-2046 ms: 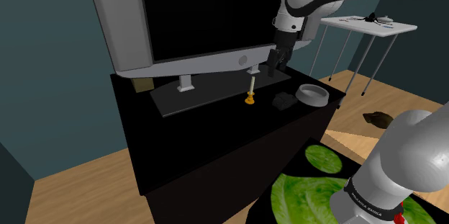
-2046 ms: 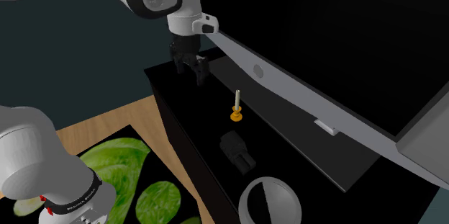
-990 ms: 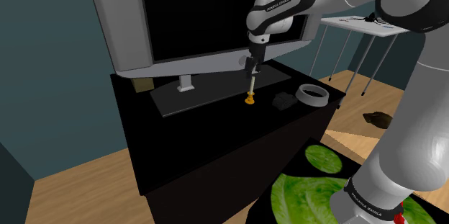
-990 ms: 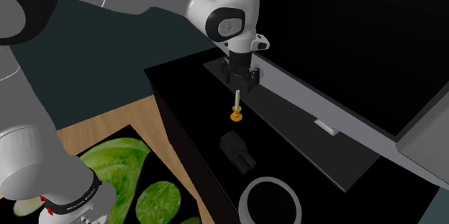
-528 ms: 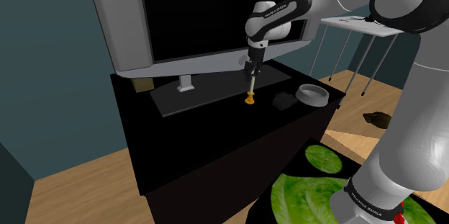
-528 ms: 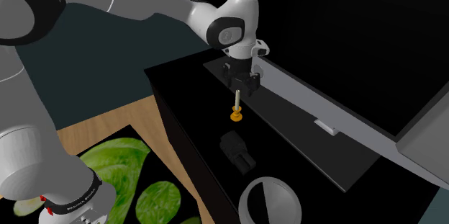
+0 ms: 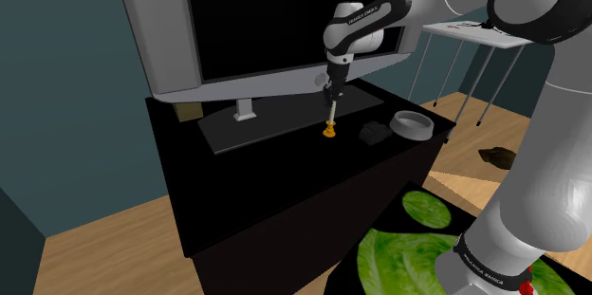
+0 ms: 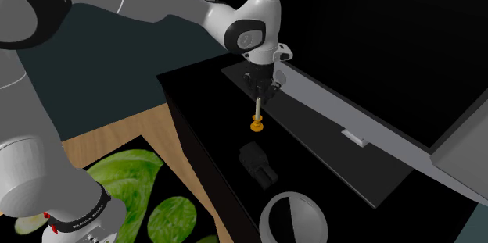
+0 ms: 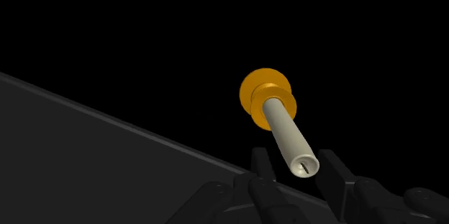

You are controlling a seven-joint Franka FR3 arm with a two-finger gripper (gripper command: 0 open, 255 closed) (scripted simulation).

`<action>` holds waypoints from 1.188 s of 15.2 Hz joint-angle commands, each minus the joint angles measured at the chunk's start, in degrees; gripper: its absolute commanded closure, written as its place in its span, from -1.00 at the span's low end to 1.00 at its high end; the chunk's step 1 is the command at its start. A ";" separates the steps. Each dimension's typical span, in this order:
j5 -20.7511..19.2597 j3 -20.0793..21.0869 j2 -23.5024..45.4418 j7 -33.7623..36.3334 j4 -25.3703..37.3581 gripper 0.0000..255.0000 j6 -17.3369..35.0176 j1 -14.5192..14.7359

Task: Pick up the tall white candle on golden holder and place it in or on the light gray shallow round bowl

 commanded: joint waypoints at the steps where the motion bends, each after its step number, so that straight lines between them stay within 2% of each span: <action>1: 0.01 -0.02 0.78 -0.11 -0.51 1.00 -0.10 -0.07; 8: 0.02 0.01 0.87 -0.05 -0.22 1.00 -0.30 -0.04; 18: -0.79 -0.15 -1.96 0.53 4.06 1.00 -7.34 0.10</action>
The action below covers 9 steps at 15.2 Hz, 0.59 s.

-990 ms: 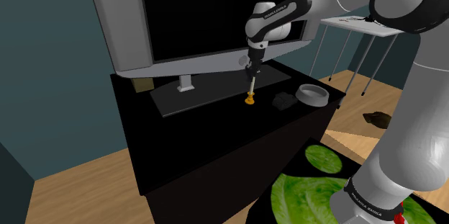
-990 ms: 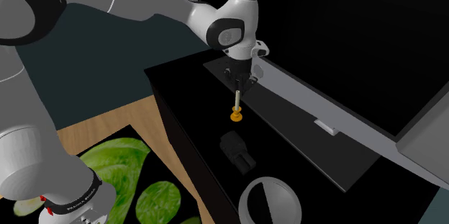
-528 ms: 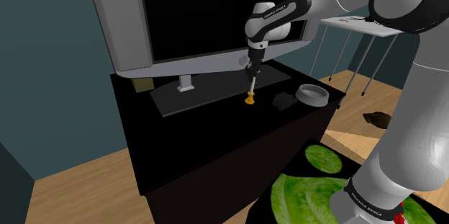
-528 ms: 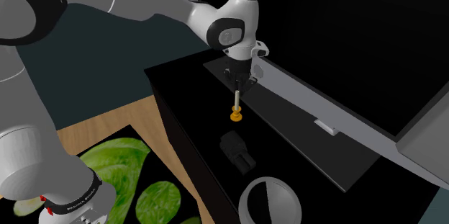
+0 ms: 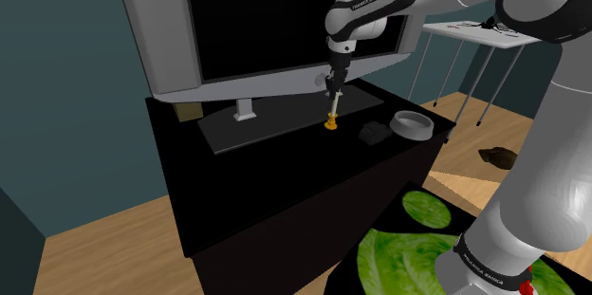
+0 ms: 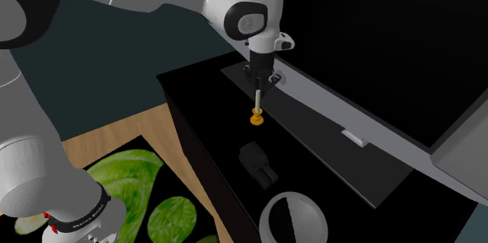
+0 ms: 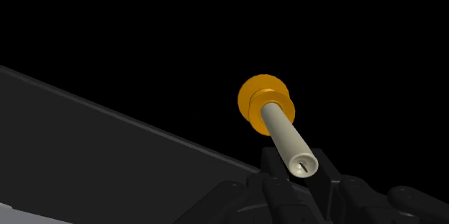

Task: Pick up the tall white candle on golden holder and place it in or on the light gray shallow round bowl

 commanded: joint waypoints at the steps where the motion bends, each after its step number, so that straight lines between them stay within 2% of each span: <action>1: -0.13 -0.02 -0.46 0.11 1.01 1.00 -1.42 0.02; 9: -0.51 -0.08 -1.82 0.40 5.51 1.00 -7.24 0.05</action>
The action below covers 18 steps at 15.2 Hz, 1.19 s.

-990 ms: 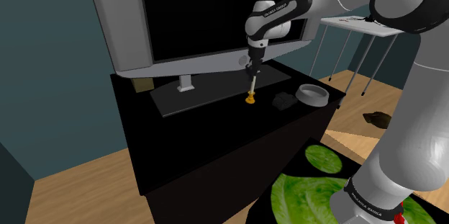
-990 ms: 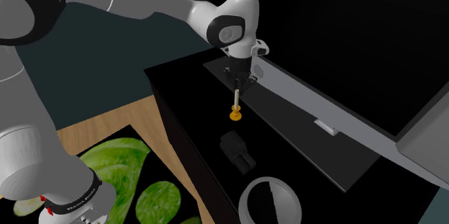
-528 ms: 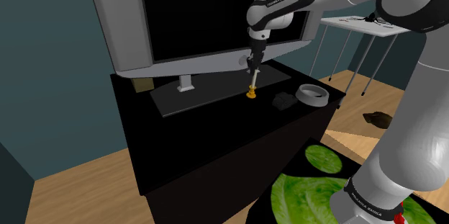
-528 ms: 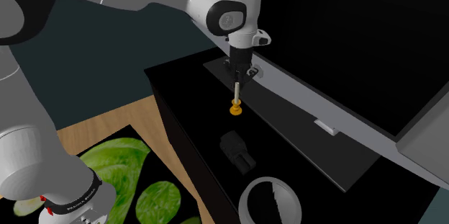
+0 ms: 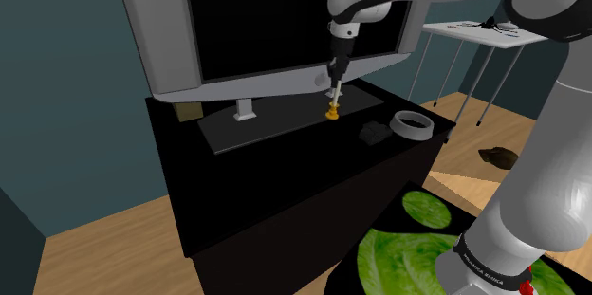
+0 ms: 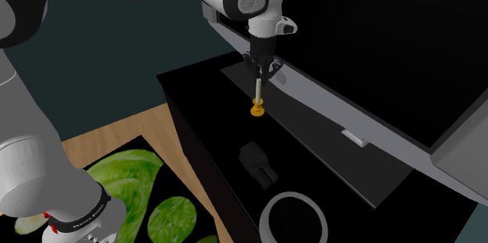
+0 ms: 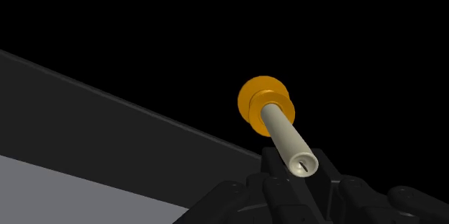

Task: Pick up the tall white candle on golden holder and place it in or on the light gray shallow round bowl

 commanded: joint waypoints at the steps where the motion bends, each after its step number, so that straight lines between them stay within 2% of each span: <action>1: -0.08 -0.02 -0.32 0.06 1.36 1.00 -1.55 0.00; 5: -0.17 -0.04 -0.62 0.14 3.50 1.00 -3.98 -0.01; 11: -0.91 -3.31 -4.87 -6.70 -0.18 1.00 -4.55 -3.73; 18: -1.63 -7.64 -7.49 -15.31 -1.32 1.00 -6.00 -8.19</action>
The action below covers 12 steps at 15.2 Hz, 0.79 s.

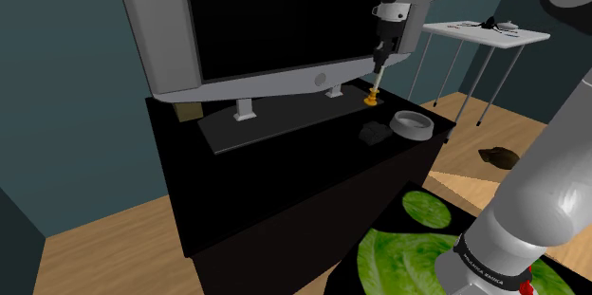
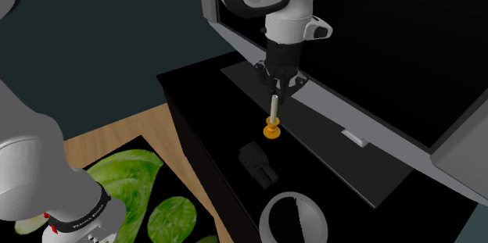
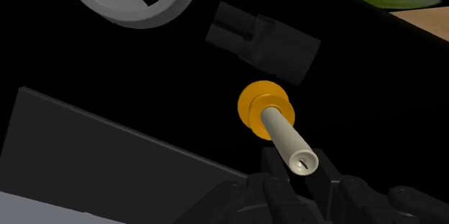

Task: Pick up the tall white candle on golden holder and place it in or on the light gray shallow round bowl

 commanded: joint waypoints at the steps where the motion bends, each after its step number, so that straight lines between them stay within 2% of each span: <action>1: -0.06 -1.38 -0.19 -2.84 0.21 1.00 -0.43 -1.38; 12: 1.01 -8.85 2.24 -18.08 5.94 1.00 -4.10 -9.00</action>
